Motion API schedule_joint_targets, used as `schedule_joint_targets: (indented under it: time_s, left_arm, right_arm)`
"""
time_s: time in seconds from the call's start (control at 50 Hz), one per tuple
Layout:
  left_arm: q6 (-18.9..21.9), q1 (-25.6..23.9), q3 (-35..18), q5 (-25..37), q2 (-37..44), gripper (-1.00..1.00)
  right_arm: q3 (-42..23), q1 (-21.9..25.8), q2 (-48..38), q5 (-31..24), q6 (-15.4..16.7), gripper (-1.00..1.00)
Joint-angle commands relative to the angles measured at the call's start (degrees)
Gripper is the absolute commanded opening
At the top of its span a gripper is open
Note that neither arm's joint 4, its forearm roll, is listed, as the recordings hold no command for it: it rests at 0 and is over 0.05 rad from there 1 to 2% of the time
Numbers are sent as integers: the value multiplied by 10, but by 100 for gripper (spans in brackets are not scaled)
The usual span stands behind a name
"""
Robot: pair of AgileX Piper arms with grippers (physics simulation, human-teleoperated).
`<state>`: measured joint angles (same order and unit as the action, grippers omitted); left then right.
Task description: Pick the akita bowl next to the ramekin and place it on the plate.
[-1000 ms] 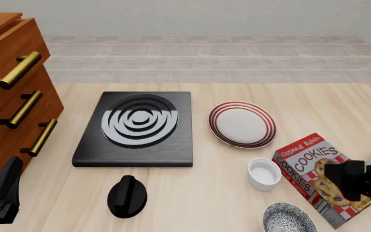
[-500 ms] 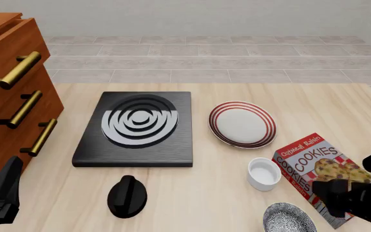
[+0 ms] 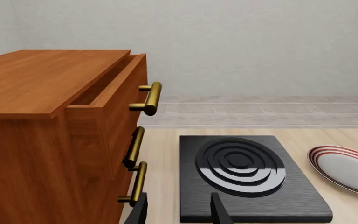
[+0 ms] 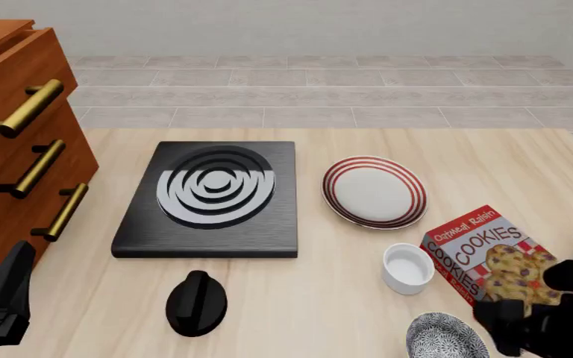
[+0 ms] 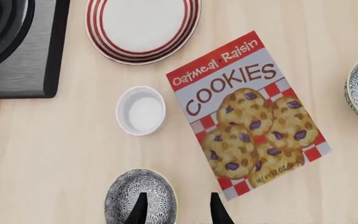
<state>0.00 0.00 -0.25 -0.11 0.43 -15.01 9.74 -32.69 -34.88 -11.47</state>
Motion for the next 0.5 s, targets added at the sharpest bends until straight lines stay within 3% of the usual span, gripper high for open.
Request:
schedule_joint_targets:
  time_s: [0.02,0.5]
  left_arm:
    - [0,0,0,0,0,100]
    - [0,0,0,0,0,100]
  right_arm:
    - [27,-4,-3,19,1,100]
    - [74,3,-25,69,-10,100]
